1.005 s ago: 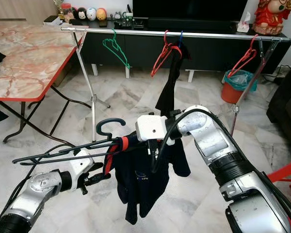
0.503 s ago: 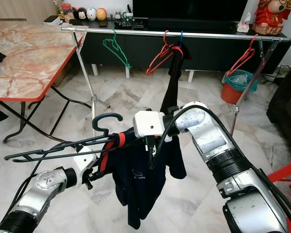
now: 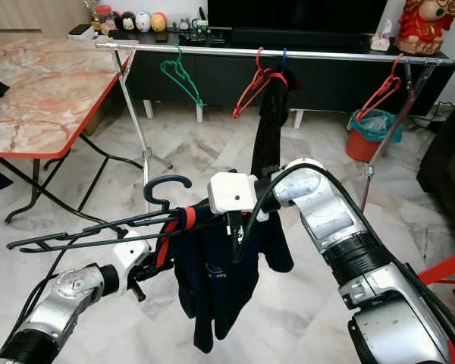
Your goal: Hang hanger
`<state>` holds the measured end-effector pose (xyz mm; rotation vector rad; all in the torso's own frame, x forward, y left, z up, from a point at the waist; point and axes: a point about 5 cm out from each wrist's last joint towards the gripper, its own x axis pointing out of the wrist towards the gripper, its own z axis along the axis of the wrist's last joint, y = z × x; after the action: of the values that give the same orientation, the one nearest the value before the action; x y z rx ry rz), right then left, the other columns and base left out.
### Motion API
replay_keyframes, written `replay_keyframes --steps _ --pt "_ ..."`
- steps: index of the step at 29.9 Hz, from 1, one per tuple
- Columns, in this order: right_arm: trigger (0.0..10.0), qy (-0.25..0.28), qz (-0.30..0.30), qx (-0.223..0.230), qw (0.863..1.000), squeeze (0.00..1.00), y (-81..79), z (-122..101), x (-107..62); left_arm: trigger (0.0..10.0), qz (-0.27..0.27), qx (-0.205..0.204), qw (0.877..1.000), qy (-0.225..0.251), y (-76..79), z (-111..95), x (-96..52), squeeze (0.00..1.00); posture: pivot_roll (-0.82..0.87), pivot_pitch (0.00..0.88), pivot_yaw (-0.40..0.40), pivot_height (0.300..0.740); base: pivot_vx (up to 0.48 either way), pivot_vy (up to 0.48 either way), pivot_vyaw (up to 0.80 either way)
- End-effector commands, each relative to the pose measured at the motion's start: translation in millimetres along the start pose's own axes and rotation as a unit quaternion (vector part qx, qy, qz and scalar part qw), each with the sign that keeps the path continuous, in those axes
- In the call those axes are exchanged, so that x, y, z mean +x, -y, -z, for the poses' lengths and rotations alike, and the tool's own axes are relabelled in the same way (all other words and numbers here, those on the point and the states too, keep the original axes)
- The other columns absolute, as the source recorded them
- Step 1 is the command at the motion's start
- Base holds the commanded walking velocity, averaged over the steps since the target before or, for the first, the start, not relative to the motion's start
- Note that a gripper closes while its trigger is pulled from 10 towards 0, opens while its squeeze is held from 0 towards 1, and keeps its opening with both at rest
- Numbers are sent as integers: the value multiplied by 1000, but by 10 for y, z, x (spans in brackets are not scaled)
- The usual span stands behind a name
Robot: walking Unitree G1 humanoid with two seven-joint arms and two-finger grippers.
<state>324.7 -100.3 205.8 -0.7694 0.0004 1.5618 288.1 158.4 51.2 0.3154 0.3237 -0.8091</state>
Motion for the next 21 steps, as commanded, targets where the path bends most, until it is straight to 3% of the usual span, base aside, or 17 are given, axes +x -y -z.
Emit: replay_keyframes --steps 1,21 --pt "10000 12 12 -12 1000 0 59 -81 -29 0 -3 7 1000 2 -22 -17 5 0 61 0 -1 740 0 0 0" --pt "10000 8 25 1 1000 0 30 -2 -17 0 -11 3 1000 8 -25 7 -16 0 64 0 -3 740 0 0 0"
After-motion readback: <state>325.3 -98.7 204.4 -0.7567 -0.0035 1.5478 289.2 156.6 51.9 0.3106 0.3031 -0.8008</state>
